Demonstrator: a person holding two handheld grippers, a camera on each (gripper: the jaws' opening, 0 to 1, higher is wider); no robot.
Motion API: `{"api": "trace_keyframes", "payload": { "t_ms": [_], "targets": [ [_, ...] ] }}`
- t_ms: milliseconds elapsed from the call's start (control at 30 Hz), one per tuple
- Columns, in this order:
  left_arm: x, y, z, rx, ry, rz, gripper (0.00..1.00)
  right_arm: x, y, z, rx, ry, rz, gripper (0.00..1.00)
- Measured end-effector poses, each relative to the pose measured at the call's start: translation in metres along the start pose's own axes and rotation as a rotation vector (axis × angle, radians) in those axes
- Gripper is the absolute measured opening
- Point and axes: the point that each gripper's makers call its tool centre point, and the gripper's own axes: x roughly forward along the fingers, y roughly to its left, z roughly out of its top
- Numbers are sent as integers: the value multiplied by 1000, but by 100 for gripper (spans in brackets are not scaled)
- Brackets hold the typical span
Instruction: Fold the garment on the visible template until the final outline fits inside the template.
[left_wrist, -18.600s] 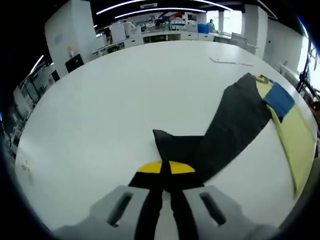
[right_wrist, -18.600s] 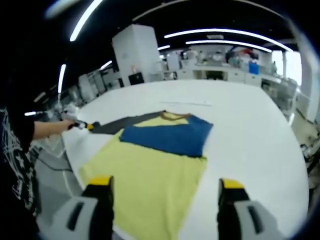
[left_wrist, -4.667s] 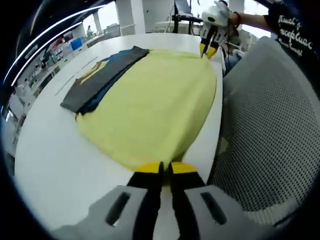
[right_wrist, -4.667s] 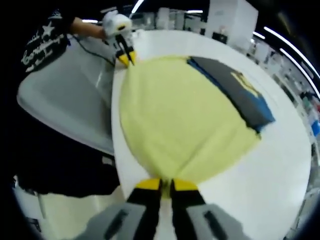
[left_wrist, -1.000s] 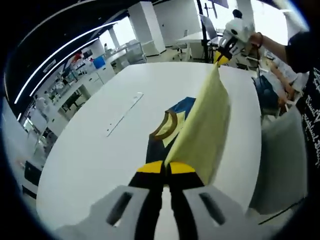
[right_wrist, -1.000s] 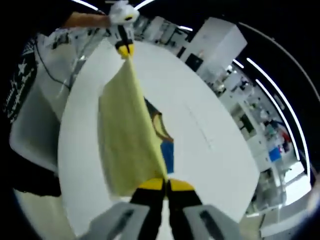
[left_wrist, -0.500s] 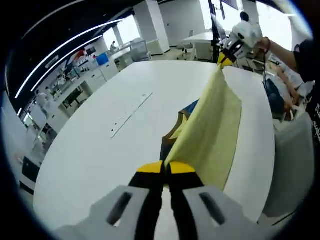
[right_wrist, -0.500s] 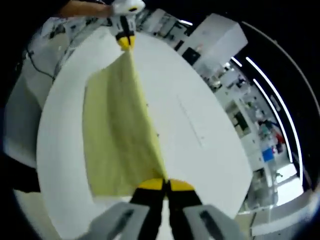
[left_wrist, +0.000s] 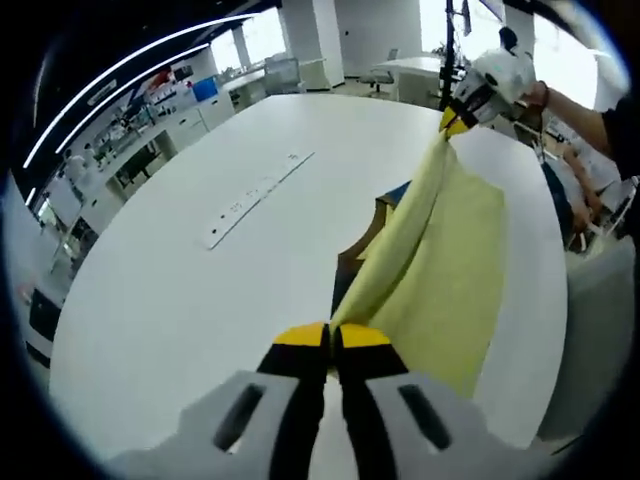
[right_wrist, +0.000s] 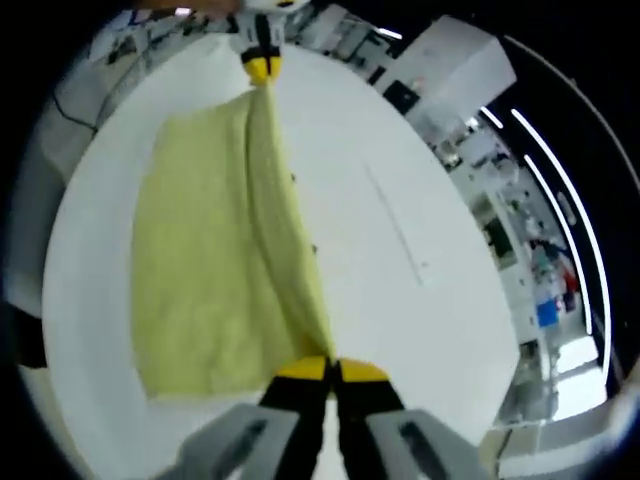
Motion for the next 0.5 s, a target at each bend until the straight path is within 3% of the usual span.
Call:
{"api": "trace_keyframes", "payload": {
  "t_ms": [233, 367, 500],
  "targets": [
    [28, 5, -16, 29, 56, -28, 0, 31, 2, -9, 41, 8, 67, 0],
    [49, 20, -27, 13, 75, -40, 0, 45, 6, -13, 50, 16, 98, 0],
    [53, 15, -36, 4, 92, -51, 0, 54, 9, -16, 65, 14, 121, 0]
  ]
}}
